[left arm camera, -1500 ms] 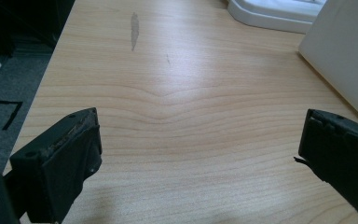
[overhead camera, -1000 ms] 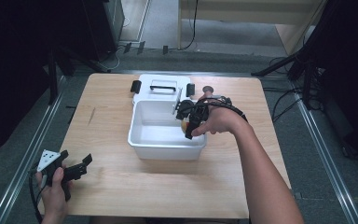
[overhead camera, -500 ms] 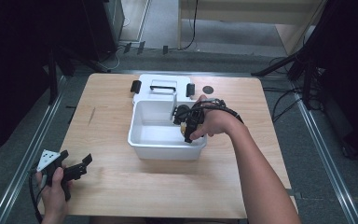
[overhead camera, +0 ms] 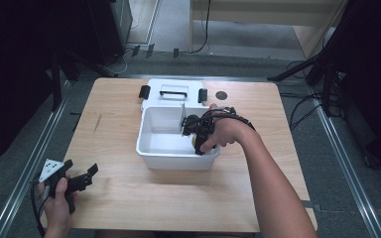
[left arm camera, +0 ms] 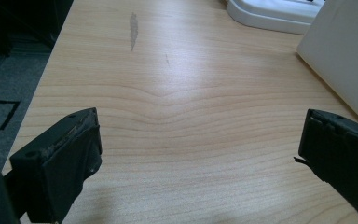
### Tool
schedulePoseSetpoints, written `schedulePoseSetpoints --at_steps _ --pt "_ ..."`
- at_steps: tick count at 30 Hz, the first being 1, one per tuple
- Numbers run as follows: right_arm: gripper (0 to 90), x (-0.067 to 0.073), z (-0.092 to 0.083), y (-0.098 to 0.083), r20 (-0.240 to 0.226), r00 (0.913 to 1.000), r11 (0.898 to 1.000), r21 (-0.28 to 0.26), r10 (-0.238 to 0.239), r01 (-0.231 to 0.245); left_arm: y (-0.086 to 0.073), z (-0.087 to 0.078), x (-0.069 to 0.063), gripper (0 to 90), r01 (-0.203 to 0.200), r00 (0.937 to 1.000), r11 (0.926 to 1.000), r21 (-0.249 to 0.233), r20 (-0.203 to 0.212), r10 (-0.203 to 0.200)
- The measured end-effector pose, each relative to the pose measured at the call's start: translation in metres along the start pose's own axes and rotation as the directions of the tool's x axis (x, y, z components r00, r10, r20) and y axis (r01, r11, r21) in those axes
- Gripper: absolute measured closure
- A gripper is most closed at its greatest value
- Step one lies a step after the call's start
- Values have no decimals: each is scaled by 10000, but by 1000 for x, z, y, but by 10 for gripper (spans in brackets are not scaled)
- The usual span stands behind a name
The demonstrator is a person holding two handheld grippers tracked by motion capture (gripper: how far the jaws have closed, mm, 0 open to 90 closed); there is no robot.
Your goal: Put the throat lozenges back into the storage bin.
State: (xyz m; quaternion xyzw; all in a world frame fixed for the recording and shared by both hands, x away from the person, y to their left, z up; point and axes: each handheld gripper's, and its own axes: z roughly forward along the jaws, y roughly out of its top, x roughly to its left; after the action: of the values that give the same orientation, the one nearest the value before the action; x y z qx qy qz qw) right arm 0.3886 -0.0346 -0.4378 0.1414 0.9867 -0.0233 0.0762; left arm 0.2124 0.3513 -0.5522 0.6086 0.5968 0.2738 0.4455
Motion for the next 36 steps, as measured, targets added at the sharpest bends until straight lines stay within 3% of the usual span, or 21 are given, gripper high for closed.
schedulePoseSetpoints --at_steps 7,16,24,36 --pt "188 -2 -5 -4 80 9998 9998 -51 190 -190 0 0 0 0 1 10000 10000 -3 1 -1" --pt "202 -5 -26 -13 -37 9967 9922 -948 815 -815 0 0 0 0 -40 10000 10000 -20 -16 40" --pt "193 -6 -46 -26 -204 9895 9784 -1474 1432 -1446 0 0 0 0 -14 10000 10000 -22 -6 14" --pt "136 -10 -68 -53 98 9727 9496 -2192 2318 -2241 0 0 0 0 1 10000 10000 -28 6 -1"
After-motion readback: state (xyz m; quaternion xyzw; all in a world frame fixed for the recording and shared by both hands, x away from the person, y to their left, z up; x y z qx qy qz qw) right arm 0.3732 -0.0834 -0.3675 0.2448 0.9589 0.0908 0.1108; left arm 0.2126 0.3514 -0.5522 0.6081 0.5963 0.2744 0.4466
